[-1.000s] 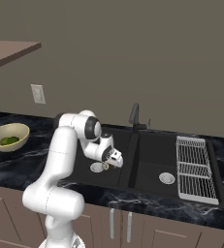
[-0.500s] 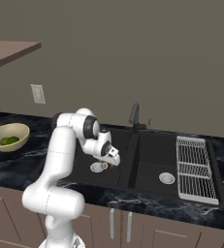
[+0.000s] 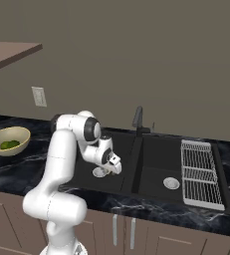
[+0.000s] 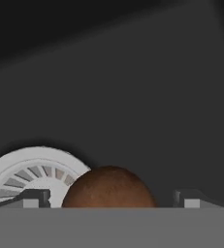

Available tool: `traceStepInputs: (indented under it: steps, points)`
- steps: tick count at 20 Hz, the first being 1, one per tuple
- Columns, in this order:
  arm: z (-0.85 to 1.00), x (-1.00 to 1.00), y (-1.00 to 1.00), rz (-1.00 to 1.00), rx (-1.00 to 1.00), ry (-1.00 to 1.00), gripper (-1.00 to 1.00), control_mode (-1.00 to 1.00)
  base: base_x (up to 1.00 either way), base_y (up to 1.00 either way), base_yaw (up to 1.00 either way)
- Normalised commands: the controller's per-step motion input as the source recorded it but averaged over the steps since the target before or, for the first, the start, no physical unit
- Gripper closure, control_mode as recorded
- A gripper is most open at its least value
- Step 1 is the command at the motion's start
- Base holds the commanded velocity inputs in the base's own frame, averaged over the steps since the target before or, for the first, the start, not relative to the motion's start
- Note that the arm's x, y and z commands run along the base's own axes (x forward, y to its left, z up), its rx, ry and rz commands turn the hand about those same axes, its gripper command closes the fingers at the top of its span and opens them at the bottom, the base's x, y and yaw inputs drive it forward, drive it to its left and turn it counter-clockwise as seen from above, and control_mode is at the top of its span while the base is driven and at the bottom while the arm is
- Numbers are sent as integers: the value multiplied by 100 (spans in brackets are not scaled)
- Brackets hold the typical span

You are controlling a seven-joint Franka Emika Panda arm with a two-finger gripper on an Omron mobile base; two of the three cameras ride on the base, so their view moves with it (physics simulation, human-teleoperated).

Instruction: Pick the limes from the cabinet and place them in one bowl. Pick the mushroom from the sink and place it in the other bowl.

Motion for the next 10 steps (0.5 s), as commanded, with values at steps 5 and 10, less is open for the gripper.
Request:
traceStepInputs:
  steps: [5, 10]
  points:
    - [0, -3, 10, -3, 0, 0, 100, -100, 0, 0, 0]
    - [0, 0, 6, -1, 0, 0, 100, -100, 0, 0, 0]
